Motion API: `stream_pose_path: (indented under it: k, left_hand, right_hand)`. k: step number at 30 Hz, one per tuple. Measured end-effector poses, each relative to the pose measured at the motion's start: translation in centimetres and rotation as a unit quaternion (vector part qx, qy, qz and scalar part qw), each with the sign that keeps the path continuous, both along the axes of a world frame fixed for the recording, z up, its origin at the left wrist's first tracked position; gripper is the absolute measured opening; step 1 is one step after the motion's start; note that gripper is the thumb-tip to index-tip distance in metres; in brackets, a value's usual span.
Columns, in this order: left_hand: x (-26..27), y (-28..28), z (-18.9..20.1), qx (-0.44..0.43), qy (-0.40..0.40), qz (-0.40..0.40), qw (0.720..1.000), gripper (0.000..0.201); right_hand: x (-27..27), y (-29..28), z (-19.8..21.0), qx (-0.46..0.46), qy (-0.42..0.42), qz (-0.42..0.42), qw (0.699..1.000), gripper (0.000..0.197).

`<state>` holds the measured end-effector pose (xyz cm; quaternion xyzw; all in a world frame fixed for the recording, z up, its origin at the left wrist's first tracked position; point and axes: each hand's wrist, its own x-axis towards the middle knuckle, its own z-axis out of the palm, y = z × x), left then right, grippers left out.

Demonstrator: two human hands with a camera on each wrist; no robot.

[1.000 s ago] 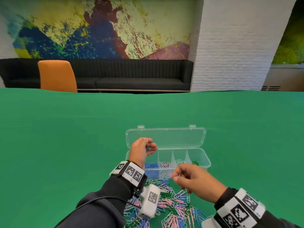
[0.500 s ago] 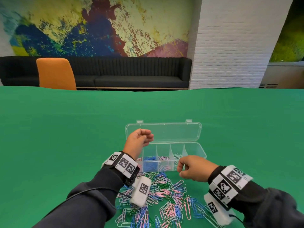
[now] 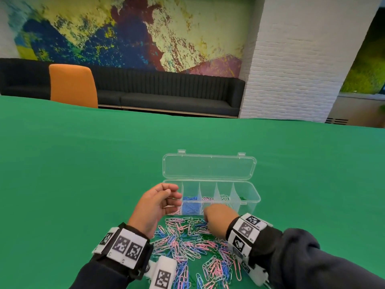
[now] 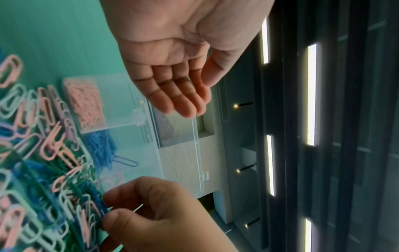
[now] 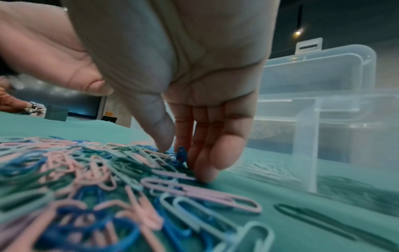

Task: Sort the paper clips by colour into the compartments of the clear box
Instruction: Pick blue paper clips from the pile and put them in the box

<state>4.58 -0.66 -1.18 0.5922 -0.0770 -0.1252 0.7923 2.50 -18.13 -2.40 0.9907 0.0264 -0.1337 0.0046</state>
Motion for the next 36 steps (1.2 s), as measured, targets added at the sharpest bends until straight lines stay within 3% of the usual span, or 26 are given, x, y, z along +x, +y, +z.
stream_pose_path:
  k: [6, 11, 18, 21, 26, 29, 31, 33, 36]
  left_hand:
    - [0.3, -0.5, -2.0, 0.018, 0.068, -0.027, 0.997, 0.020]
    - [0.7, -0.4, -2.9, -0.042, 0.107, -0.060, 0.992, 0.023]
    - [0.9, 0.2, -4.0, -0.100, 0.155, -0.074, 0.980, 0.025]
    - [0.9, 0.2, -4.2, -0.105, 0.158, -0.078, 0.979, 0.025]
    - [0.7, -0.1, -4.4, -0.119, 0.181, -0.086, 0.973, 0.025]
    - [0.5, -0.6, -4.4, -0.122, 0.201, -0.093, 0.967, 0.025]
    - [0.4, -0.8, -4.4, -0.130, 0.228, -0.105, 0.959, 0.023]
    - [0.2, -1.0, -4.4, -0.147, 0.256, -0.122, 0.948, 0.024]
    - [0.1, -1.0, -4.4, -0.198, 0.298, -0.126, 0.925, 0.032]
  right_hand:
    - [0.0, -1.1, 0.5, 0.053, 0.022, -0.021, 0.998, 0.026]
    - [0.2, -2.2, 1.3, 0.095, 0.012, -0.038, 0.995, 0.031]
    - [0.4, -1.8, 0.3, 0.074, 0.063, -0.012, 0.995, 0.028]
    - [0.5, -1.6, 0.3, 0.063, 0.052, -0.014, 0.997, 0.023]
    - [0.2, -1.9, 1.2, 0.080, 0.015, -0.011, 0.997, 0.031]
    - [0.1, -1.6, 2.4, 0.157, -0.007, -0.006, 0.988, 0.030]
    - [0.0, -1.0, 3.3, 0.283, -0.017, -0.013, 0.959, 0.025]
    - [0.0, -0.5, 4.1, 0.333, -0.031, -0.021, 0.942, 0.021]
    - [0.1, 0.0, 4.3, 0.179, -0.033, -0.012, 0.983, 0.014]
